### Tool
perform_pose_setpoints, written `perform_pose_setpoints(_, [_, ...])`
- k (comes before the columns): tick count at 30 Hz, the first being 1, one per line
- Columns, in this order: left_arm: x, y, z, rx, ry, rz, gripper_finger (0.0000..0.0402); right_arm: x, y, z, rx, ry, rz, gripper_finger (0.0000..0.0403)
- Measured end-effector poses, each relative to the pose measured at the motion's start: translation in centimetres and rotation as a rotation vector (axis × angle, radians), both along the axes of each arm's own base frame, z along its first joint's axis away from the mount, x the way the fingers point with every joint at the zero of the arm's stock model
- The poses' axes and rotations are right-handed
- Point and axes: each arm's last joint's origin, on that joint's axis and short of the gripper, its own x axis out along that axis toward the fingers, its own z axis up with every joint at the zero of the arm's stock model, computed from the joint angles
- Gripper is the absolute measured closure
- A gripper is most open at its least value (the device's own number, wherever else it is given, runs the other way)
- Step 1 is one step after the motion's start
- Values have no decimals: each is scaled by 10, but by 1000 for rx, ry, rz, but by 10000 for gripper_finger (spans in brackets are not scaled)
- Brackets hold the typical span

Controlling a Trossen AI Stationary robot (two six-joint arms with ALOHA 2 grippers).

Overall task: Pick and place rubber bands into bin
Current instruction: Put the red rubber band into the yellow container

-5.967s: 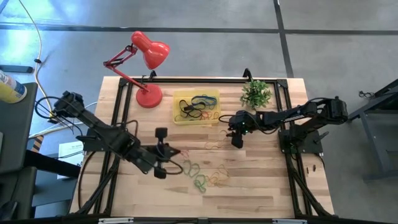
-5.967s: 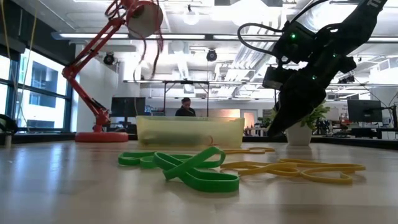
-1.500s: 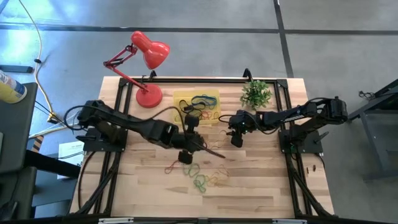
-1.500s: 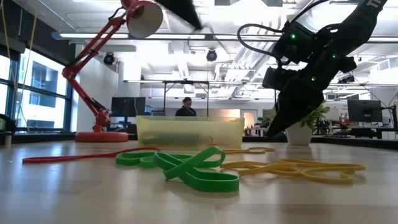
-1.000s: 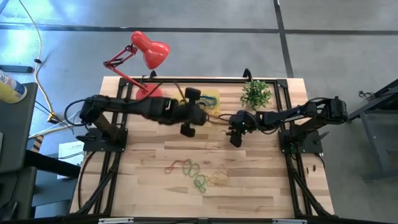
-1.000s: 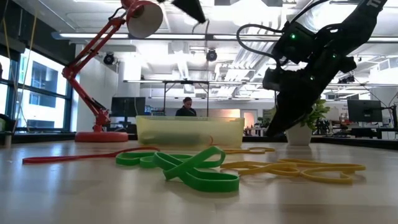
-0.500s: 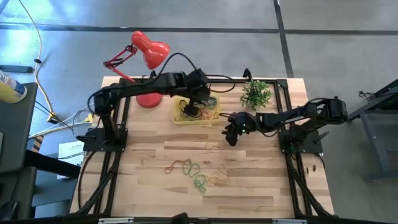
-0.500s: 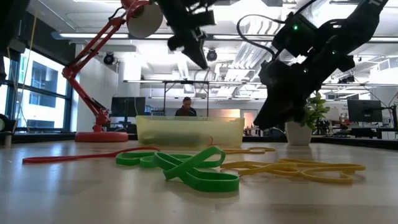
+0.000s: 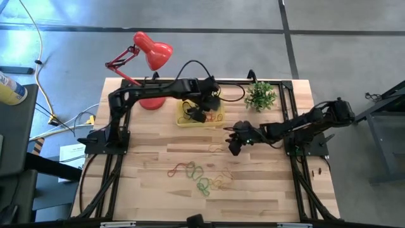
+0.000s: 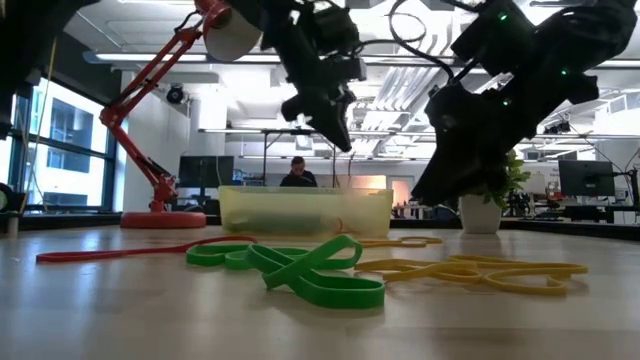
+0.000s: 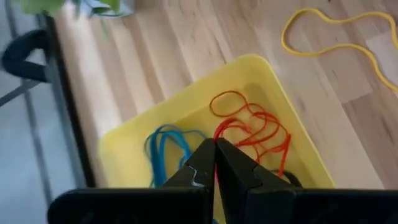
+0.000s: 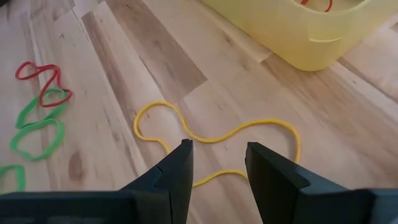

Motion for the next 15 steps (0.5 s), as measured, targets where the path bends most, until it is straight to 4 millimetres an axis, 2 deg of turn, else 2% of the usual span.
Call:
perform_pose_setpoints(4, [5,1,-14,-37,19,-15,401,-1,8,0,-2,-7,-10,265])
perform_pose_setpoints(10, [6,1,-17,-53,16,-18,398,-1,14,0,-20,-12,-11,265])
perform_pose_setpoints(15, [7,0,-17,-76,1,-34,354,-1,14,0,-21,-11,-11,265])
